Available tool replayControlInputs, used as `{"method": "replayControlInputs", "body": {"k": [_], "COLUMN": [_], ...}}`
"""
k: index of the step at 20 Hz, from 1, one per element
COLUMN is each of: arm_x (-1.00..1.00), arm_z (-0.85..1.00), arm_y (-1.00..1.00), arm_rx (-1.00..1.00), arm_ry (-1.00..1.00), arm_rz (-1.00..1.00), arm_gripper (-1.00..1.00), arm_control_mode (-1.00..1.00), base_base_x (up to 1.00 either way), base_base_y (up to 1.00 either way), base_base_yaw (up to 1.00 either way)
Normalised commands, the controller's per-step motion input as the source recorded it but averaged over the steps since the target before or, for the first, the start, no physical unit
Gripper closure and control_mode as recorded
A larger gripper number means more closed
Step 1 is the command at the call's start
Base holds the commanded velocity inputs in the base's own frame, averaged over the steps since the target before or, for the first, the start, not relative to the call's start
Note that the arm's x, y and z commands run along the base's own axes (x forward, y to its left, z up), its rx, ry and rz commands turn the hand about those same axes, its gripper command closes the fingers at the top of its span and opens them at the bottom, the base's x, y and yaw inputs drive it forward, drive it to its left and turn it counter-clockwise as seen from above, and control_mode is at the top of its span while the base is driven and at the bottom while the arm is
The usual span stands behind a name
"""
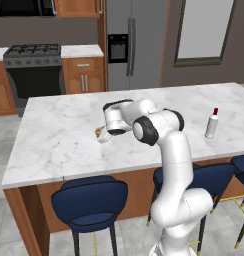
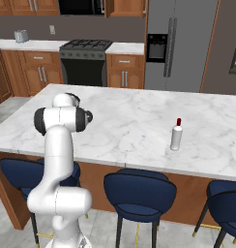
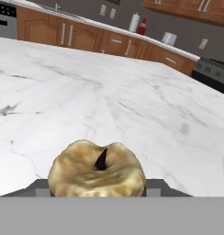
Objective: Get the candle and the liquor from the cabinet and move them to the dining counter.
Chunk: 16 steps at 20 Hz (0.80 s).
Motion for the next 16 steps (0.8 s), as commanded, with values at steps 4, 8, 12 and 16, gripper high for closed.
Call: {"method": "replayControlInputs", "body": {"k": [4,8,12,16], "arm_x": [0.03,0.00,0.00,0.00], "arm_z": [-0.10,0.00,0.00,0.00], "arm_y": [0.01,0.00,0.00,0.00], "arm_rx": [0.04,0.00,0.00,0.00], "arm_ry": [0.00,0.00,0.00,0.00], "arm_rz": [0.00,0.00,0.00,0.00], "arm_gripper": [-1.00,-1.00,-1.00,-1.00], "arm_control_mode": [-1.00,-1.00,-1.00,-1.00], "base_base_x": [0.00,0.00,0.00,0.00], "base_base_y": [0.00,0.00,0.00,0.00], "base_base_yaw": [0.00,0.00,0.00,0.00]}}
